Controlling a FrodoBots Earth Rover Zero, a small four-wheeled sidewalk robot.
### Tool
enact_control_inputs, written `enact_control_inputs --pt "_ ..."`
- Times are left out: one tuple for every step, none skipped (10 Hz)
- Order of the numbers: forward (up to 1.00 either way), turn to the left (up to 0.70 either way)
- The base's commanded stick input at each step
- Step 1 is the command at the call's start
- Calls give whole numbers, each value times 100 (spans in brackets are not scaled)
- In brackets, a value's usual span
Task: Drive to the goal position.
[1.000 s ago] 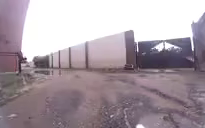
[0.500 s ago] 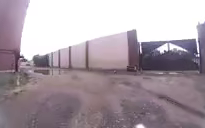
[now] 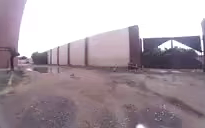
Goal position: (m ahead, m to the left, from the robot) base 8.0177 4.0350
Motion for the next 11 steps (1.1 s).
enact_control_inputs --pt "70 0" --pt "70 0" --pt "70 0" --pt "70 0" --pt "70 0" --pt "70 0" --pt "70 0" --pt "70 0" --pt "70 0" --pt "70 0" --pt "70 0"
